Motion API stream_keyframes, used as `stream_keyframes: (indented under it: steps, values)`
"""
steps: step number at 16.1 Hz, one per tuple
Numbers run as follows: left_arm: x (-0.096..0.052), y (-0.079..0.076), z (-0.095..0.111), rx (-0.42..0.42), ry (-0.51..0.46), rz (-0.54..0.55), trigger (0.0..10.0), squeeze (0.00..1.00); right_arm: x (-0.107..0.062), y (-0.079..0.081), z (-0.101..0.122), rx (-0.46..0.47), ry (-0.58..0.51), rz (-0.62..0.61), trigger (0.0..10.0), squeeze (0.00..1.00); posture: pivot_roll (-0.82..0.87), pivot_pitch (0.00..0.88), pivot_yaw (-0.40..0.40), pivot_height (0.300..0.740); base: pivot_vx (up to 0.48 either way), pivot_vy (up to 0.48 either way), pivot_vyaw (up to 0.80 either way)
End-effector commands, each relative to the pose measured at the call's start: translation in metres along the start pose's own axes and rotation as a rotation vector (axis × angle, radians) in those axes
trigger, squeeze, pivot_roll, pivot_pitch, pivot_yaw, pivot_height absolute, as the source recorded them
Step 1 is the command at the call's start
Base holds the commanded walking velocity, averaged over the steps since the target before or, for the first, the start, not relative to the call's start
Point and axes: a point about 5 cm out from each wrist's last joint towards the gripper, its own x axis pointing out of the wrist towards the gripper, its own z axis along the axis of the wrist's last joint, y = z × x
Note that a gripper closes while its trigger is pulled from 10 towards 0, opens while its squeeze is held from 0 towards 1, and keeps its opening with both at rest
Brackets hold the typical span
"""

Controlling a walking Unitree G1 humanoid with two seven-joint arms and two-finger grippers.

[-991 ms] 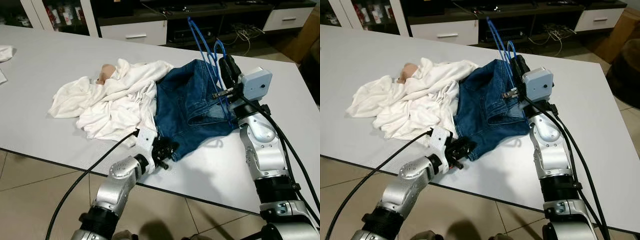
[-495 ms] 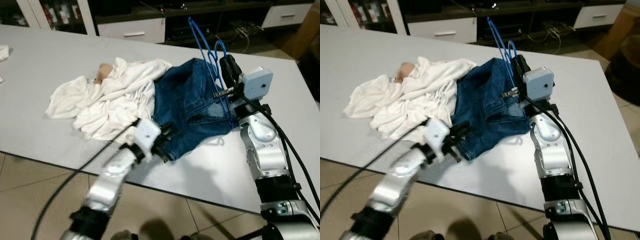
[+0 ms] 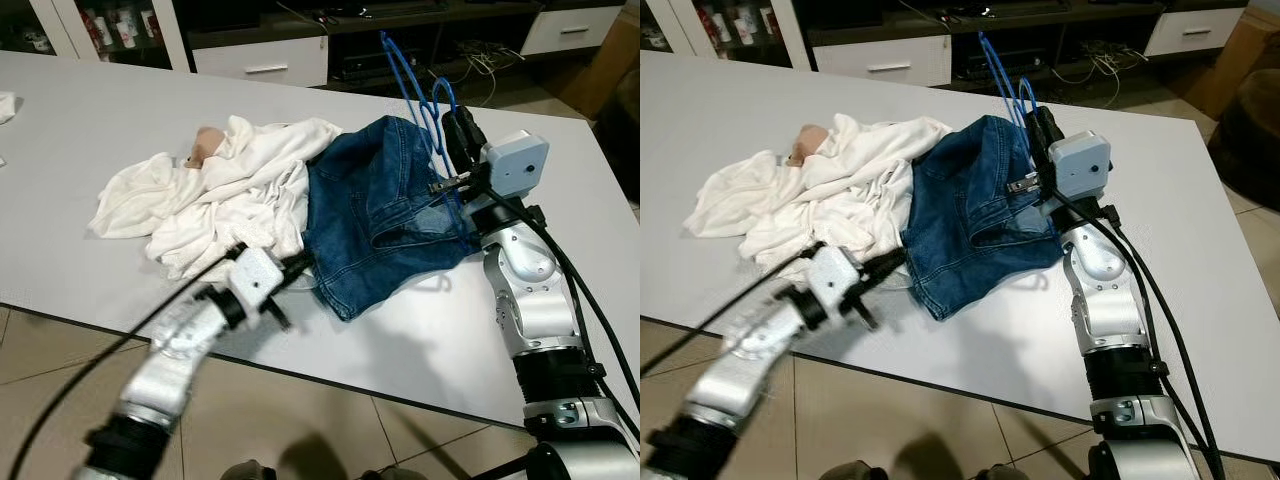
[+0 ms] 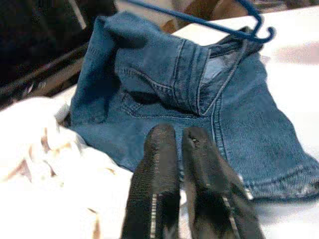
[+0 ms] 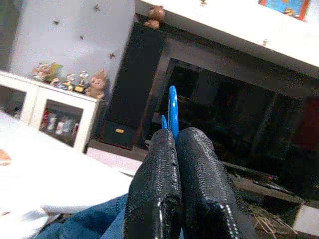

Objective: Hang hanger

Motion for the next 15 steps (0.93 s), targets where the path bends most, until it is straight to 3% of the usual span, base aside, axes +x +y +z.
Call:
stream_keyframes:
  steps: [1, 2, 4, 5, 6, 9, 11, 13, 15]
  values:
    - [-0.004, 0.003, 0.001, 0.046, 0.007, -0.05, 10.0, 1.0, -0.001, -0.002, 0.003, 0.015, 0.008, 0.05, 10.0, 0.0, -0.05, 0.017, 0.024, 0.74, 0.0, 0.0, 0.0]
    - [-0.007, 0.006, -0.001, 0.077, 0.027, -0.073, 10.0, 1.0, -0.004, 0.0, 0.003, 0.065, 0.028, 0.117, 10.0, 0.0, -0.05, 0.017, 0.024, 0.74, 0.0, 0.0, 0.0]
    - [-0.014, 0.01, -0.016, 0.184, 0.136, -0.094, 10.0, 1.0, -0.002, 0.0, 0.012, 0.159, 0.027, 0.129, 10.0, 0.0, -0.07, 0.017, 0.037, 0.74, 0.0, 0.0, 0.0]
    - [-0.018, 0.011, -0.026, 0.215, 0.204, -0.109, 10.0, 0.96, 0.003, -0.001, 0.019, 0.206, 0.007, 0.097, 10.0, 0.0, -0.07, 0.018, 0.041, 0.74, 0.0, 0.0, 0.0]
    - [-0.02, 0.012, -0.033, 0.219, 0.252, -0.105, 10.0, 0.86, 0.007, 0.0, 0.025, 0.258, -0.009, 0.072, 10.0, 0.0, -0.08, 0.019, 0.043, 0.74, 0.0, 0.0, 0.0]
    - [-0.024, 0.011, -0.053, 0.212, 0.388, -0.092, 10.0, 0.76, 0.015, 0.014, 0.028, 0.558, 0.042, 0.029, 10.0, 0.0, -0.07, 0.016, 0.042, 0.74, 0.0, 0.0, 0.0]
    - [-0.021, 0.004, -0.06, 0.169, 0.414, -0.087, 10.0, 0.75, 0.017, 0.025, 0.007, 0.799, 0.145, -0.098, 10.0, 0.0, -0.07, 0.015, 0.04, 0.74, 0.0, 0.0, 0.0]
    - [-0.02, -0.001, -0.062, 0.158, 0.423, -0.094, 10.0, 0.75, 0.019, 0.034, -0.004, 0.826, 0.195, -0.128, 10.0, 0.0, -0.07, 0.015, 0.037, 0.74, 0.0, 0.0, 0.0]
    - [-0.019, -0.007, -0.064, 0.145, 0.434, -0.108, 10.0, 0.75, 0.018, 0.047, -0.03, 0.721, 0.376, -0.166, 10.0, 0.0, -0.07, 0.016, 0.032, 0.74, 0.0, 0.0, 0.0]
